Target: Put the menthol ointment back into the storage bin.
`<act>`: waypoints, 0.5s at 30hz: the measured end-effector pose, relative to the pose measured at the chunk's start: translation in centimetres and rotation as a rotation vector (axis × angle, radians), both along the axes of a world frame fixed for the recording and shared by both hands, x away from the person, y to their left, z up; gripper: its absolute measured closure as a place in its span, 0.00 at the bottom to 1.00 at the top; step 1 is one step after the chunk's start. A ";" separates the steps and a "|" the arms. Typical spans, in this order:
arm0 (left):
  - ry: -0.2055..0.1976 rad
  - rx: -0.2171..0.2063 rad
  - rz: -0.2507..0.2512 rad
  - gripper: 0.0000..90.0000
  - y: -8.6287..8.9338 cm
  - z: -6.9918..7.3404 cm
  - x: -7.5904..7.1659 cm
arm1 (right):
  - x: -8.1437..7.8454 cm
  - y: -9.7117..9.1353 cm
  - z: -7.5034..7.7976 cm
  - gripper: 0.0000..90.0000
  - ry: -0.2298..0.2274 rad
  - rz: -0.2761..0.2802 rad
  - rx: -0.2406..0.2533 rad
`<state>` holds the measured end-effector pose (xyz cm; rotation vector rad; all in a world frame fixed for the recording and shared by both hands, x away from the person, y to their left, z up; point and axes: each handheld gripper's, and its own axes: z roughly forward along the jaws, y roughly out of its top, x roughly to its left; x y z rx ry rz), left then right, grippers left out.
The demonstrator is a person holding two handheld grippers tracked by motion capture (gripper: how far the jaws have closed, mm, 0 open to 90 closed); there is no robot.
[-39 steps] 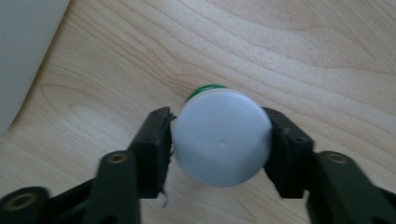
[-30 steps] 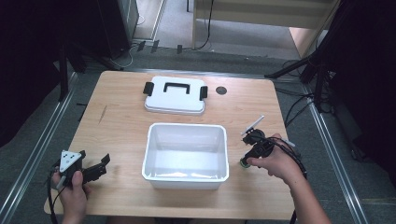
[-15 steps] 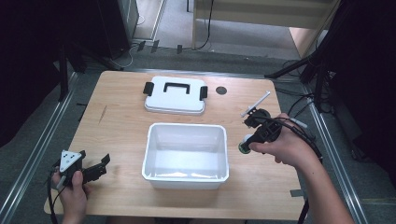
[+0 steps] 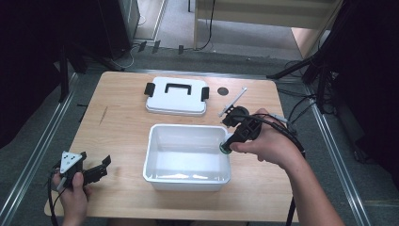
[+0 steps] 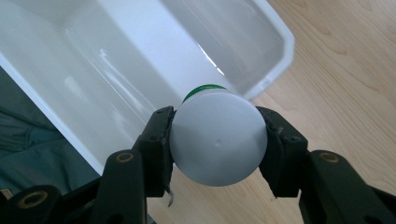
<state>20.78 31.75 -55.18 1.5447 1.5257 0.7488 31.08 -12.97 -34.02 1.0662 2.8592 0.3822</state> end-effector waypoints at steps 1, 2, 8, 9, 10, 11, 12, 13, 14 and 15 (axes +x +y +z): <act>0.000 -0.001 0.000 0.09 0.0 0.0 0.0 | 0.0 0.4 -0.2 0.57 0.005 0.013 -0.002; 0.000 -0.002 0.000 0.09 0.0 0.0 0.0 | 0.1 0.6 -0.3 0.57 0.007 0.018 -0.001; -0.001 -0.004 0.000 0.09 0.0 0.0 0.0 | 0.3 2.2 -1.5 0.57 0.031 0.049 -0.014; 0.000 -0.004 0.000 0.09 0.0 0.0 0.0 | 0.3 2.3 -1.8 0.57 0.036 0.046 -0.018; -0.001 -0.005 0.001 0.09 0.0 0.0 0.0 | 0.3 2.4 -2.1 0.57 0.037 0.052 -0.020; -0.001 -0.004 0.000 0.09 0.0 0.0 0.0 | 0.4 2.6 -2.4 0.57 0.040 0.054 -0.025; -0.002 -0.004 0.000 0.09 0.0 0.0 0.0 | 0.4 2.8 -2.8 0.57 0.043 0.055 -0.030; -0.002 -0.004 0.000 0.09 0.0 0.0 0.0 | 0.5 2.8 -3.1 0.57 0.047 0.061 -0.031; -0.002 -0.004 0.000 0.09 0.0 0.0 0.0 | 0.5 2.8 -3.1 0.57 0.047 0.061 -0.031; -0.003 -0.005 0.001 0.09 0.0 0.0 0.0 | 0.5 3.2 -3.8 0.57 0.060 0.063 -0.034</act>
